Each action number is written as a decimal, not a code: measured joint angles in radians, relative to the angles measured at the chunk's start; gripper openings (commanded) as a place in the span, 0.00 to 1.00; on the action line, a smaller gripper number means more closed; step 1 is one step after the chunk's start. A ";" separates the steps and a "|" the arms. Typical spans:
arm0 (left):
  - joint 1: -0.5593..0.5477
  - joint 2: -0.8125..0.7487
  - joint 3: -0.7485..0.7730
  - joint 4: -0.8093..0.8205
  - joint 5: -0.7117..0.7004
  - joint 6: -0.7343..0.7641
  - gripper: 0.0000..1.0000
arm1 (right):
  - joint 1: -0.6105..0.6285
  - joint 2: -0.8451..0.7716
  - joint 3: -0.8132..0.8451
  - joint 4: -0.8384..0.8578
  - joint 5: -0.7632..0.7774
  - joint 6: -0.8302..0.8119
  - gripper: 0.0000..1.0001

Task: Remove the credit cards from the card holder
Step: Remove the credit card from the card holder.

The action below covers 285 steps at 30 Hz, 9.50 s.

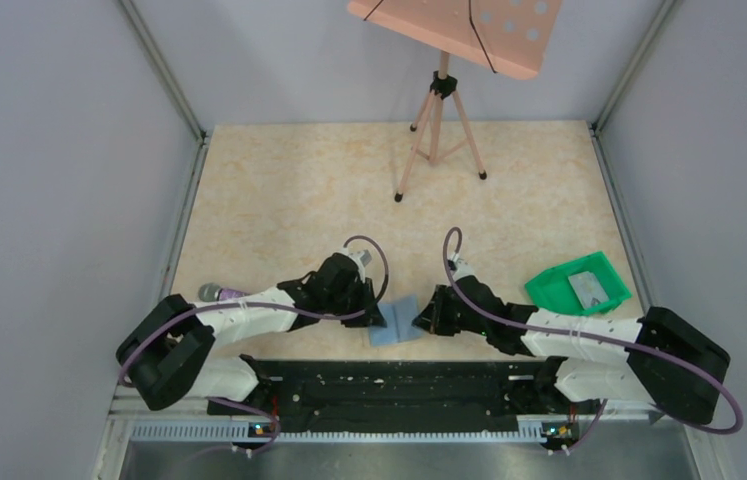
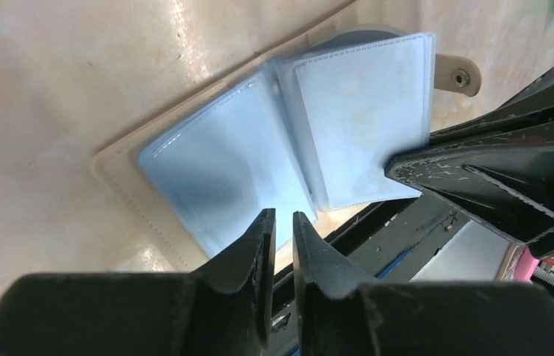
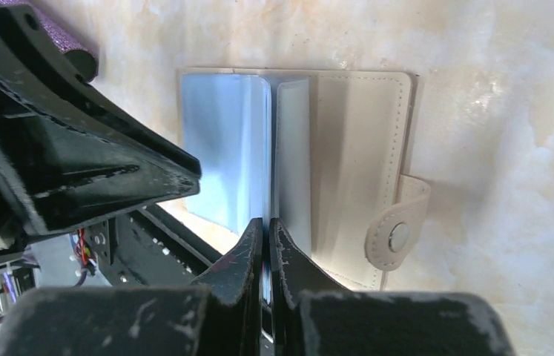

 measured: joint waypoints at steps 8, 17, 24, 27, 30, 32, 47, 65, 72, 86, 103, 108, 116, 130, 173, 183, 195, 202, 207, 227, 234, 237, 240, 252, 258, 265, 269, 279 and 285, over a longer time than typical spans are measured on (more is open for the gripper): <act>0.000 -0.079 0.078 -0.102 -0.040 0.000 0.26 | -0.008 -0.104 0.000 -0.135 0.050 -0.034 0.00; 0.000 -0.057 0.086 -0.105 -0.045 -0.003 0.28 | -0.020 -0.127 0.034 -0.238 0.058 -0.103 0.27; -0.001 -0.027 0.087 -0.070 -0.016 -0.007 0.27 | -0.022 -0.138 0.041 -0.319 0.099 -0.108 0.36; -0.001 0.007 0.087 -0.045 0.006 -0.008 0.27 | -0.022 -0.143 0.065 -0.343 0.113 -0.108 0.37; -0.001 0.041 0.087 -0.021 0.026 -0.008 0.26 | -0.022 -0.147 0.079 -0.339 0.120 -0.108 0.38; -0.001 0.057 0.087 -0.009 0.031 -0.007 0.25 | -0.022 -0.148 0.079 -0.339 0.122 -0.108 0.38; -0.001 0.076 0.029 0.062 0.033 -0.011 0.23 | -0.027 -0.076 0.091 -0.301 0.148 -0.104 0.41; -0.008 0.090 0.003 0.111 0.033 -0.021 0.23 | -0.035 -0.026 0.076 -0.235 0.150 -0.097 0.43; -0.008 0.090 0.001 0.114 0.033 -0.023 0.23 | -0.035 0.005 0.076 -0.233 0.158 -0.097 0.42; -0.009 0.090 -0.002 0.119 0.034 -0.027 0.23 | -0.041 0.024 0.076 -0.185 0.102 -0.099 0.42; -0.017 0.090 -0.002 0.118 0.033 -0.031 0.23 | -0.041 -0.051 0.049 -0.096 -0.012 -0.069 0.42; -0.019 0.084 -0.002 0.112 0.025 -0.035 0.23 | -0.041 -0.051 0.036 -0.053 -0.052 -0.049 0.42; -0.019 -0.039 0.012 0.016 -0.033 -0.035 0.31 | -0.041 -0.051 0.031 0.008 -0.096 -0.019 0.42; -0.008 -0.317 0.048 -0.192 -0.301 -0.057 0.35 | 0.010 0.143 0.075 0.117 -0.132 0.006 0.41; -0.006 -0.019 -0.048 0.027 -0.068 -0.043 0.24 | -0.039 -0.017 0.069 -0.222 0.102 -0.105 0.53; -0.006 -0.024 -0.069 0.050 -0.068 -0.060 0.23 | -0.039 -0.003 0.056 -0.144 0.046 -0.097 0.45; -0.008 -0.032 -0.081 0.065 -0.068 -0.064 0.23 | -0.039 -0.007 0.029 -0.044 -0.039 -0.071 0.46; -0.013 -0.051 -0.087 0.065 -0.069 -0.065 0.23 | -0.039 0.044 0.025 0.037 -0.088 -0.046 0.46; -0.013 -0.055 -0.090 0.065 -0.071 -0.069 0.23 | -0.026 0.063 0.026 0.070 -0.113 -0.037 0.46; -0.013 -0.209 -0.037 -0.068 -0.142 -0.079 0.27 | 0.015 0.012 0.105 -0.084 -0.006 -0.093 0.55; -0.013 -0.123 -0.036 0.026 -0.022 -0.056 0.27 | -0.011 -0.027 0.092 -0.137 0.026 -0.124 0.56; -0.014 -0.064 -0.035 0.054 0.005 -0.050 0.26 | -0.014 -0.027 0.072 -0.141 0.026 -0.128 0.56; -0.014 -0.012 -0.035 0.081 0.016 -0.048 0.25 | -0.020 -0.023 0.060 -0.148 0.024 -0.131 0.56; -0.014 0.084 -0.046 0.175 0.051 -0.075 0.24 | -0.041 -0.022 0.031 -0.124 0.009 -0.131 0.55; -0.014 0.083 -0.047 0.177 0.048 -0.076 0.24 | -0.048 -0.005 0.032 -0.102 0.006 -0.131 0.55; -0.019 0.058 -0.044 0.133 0.010 -0.061 0.24 | -0.053 -0.006 0.045 -0.132 0.038 -0.134 0.55; -0.019 0.027 -0.041 0.084 -0.032 -0.054 0.24 | -0.055 -0.005 0.045 -0.153 0.053 -0.135 0.55; -0.019 0.011 -0.041 0.057 -0.054 -0.049 0.24 | -0.059 -0.002 0.043 -0.134 0.035 -0.131 0.55; -0.019 0.011 -0.041 0.057 -0.054 -0.049 0.24 | -0.059 -0.001 0.031 -0.072 -0.019 -0.113 0.54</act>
